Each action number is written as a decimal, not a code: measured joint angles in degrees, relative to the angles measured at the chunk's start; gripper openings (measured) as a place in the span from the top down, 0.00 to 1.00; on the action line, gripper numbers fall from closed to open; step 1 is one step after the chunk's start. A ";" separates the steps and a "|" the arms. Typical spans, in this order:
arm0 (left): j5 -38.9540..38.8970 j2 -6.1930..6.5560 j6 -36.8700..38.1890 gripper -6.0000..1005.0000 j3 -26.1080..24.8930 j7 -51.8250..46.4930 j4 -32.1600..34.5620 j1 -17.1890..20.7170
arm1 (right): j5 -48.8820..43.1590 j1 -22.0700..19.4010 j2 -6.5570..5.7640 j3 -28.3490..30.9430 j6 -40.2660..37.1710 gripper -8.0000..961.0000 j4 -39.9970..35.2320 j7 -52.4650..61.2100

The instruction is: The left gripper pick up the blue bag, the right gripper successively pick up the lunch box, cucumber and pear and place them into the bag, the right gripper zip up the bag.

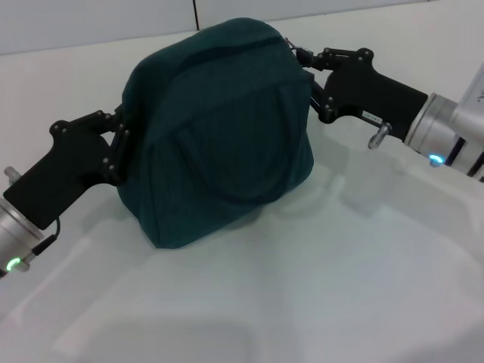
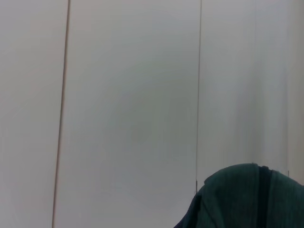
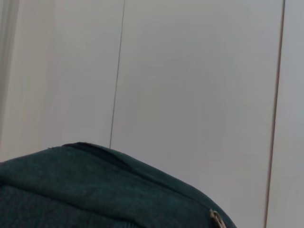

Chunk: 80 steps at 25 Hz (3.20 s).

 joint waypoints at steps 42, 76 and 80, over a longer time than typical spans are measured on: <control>-0.71 0.20 0.04 0.94 -0.37 -0.62 0.00 -0.54 | 0.45 -5.15 1.57 10.34 2.91 0.96 4.57 1.10; -2.40 -0.37 3.63 0.91 -0.31 -2.42 -0.11 0.13 | -3.33 -2.17 2.48 2.72 7.40 0.96 4.98 8.92; -2.38 -0.34 3.69 0.89 -0.05 -2.44 -0.08 0.80 | -2.84 -2.63 2.28 2.80 5.22 0.93 4.55 9.62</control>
